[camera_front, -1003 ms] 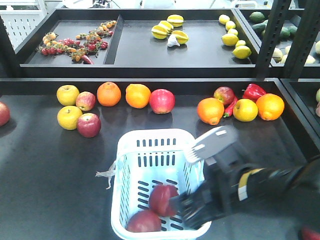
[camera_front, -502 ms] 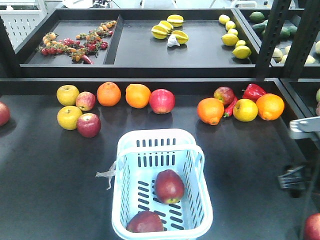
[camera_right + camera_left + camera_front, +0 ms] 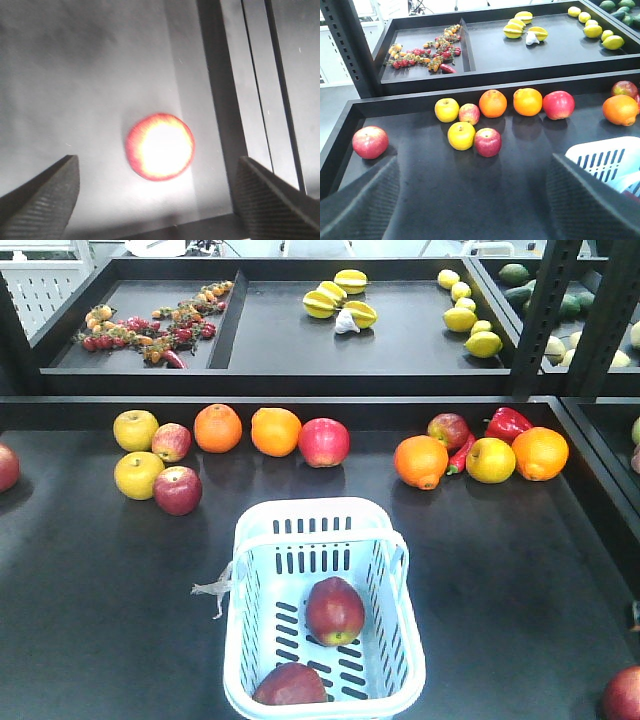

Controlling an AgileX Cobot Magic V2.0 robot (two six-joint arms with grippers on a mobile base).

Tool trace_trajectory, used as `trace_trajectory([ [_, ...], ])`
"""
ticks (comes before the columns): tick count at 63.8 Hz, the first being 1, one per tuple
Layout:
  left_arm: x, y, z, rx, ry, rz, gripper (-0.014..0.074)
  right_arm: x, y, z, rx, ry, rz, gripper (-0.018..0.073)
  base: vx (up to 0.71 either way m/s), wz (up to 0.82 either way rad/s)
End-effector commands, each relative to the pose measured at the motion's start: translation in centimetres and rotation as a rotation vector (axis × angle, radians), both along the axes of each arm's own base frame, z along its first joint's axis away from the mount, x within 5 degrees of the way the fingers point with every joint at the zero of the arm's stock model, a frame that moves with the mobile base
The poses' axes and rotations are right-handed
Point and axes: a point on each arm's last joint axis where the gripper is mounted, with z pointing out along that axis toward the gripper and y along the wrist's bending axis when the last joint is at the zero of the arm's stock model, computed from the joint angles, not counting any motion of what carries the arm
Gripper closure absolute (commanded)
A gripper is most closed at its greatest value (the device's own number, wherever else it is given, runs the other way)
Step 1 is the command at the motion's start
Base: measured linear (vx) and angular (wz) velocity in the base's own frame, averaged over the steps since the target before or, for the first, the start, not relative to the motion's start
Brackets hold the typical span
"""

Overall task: Pick three apples into basket with both arms
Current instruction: 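Return the right gripper to a third red apple and grasp it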

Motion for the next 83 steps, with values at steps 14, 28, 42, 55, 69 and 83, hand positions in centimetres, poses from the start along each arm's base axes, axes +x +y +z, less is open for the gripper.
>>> trace_trajectory([
  [14,0.0,0.0,1.3,-0.017,-0.083,-0.008,0.0027,1.5,-0.6,-2.2,-0.015,0.022,0.023,-0.0036,0.0,0.0],
  [28,0.0,0.0,1.3,-0.017,-0.083,-0.008,0.0027,2.4,-0.8,-4.0,-0.017,0.077,0.039,-0.0036,0.0,0.0],
  [42,0.0,0.0,1.3,-0.017,-0.083,-0.008,0.0027,3.1,-1.0,-6.1,-0.006,0.14,0.052,-0.0036,0.0,0.0],
  [55,0.0,0.0,1.3,-0.017,-0.083,-0.008,0.0027,3.5,-1.2,-7.7,-0.013,0.19,0.075,-0.0036,0.0,0.0],
  [69,0.0,0.0,1.3,-0.017,-0.083,-0.008,0.0027,3.8,-1.5,-8.9,-0.032,0.215,0.067,-0.0036,0.0,0.0],
  [83,0.0,0.0,1.3,-0.017,-0.083,-0.008,0.0027,4.0,-1.6,-10.2,-0.024,0.251,0.063,-0.0036,0.0,0.0],
])
